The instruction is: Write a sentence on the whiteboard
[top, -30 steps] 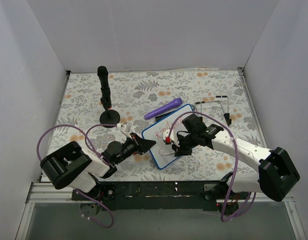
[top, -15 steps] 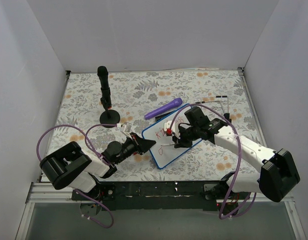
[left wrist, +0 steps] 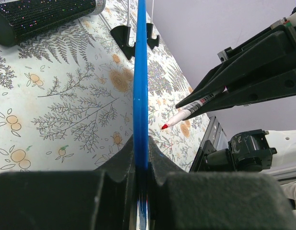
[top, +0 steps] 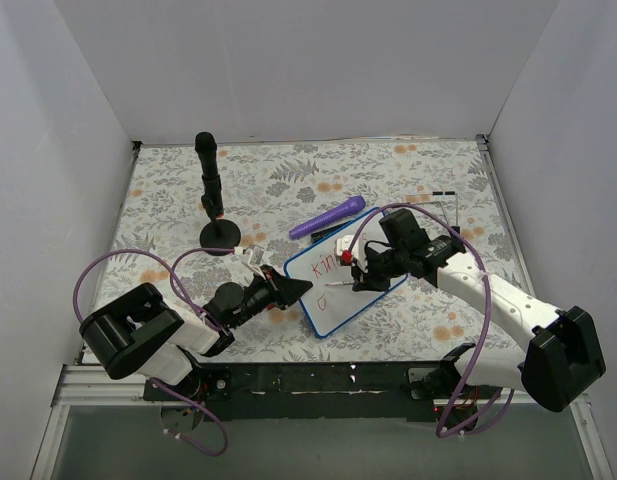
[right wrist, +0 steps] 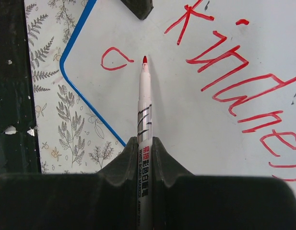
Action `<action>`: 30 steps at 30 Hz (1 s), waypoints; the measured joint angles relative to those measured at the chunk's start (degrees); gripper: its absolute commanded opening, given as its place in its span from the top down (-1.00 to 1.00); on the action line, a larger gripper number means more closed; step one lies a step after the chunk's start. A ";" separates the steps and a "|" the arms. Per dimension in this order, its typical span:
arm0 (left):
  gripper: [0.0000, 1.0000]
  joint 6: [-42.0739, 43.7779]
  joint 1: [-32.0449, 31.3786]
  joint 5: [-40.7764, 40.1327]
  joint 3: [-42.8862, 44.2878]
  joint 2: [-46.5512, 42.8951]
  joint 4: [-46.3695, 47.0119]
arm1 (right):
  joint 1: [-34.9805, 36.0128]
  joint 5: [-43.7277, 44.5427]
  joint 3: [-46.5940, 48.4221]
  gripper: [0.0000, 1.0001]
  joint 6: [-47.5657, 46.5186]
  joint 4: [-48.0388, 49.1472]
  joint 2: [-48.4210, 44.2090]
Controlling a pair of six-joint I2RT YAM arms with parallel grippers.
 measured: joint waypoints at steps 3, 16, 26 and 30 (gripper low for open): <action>1.00 0.11 0.02 0.04 0.00 0.00 0.00 | -0.07 0.00 0.00 0.97 0.22 0.46 0.00; 1.00 0.39 0.02 0.24 0.00 -0.02 0.04 | -0.07 0.57 -0.72 0.97 2.16 4.09 0.33; 1.00 0.55 0.02 0.42 0.26 -0.02 -0.07 | -0.07 1.44 -0.76 0.97 3.48 5.22 1.01; 1.00 0.76 0.00 0.50 0.35 -0.02 -0.09 | -0.07 1.75 -0.76 0.97 3.50 5.25 1.73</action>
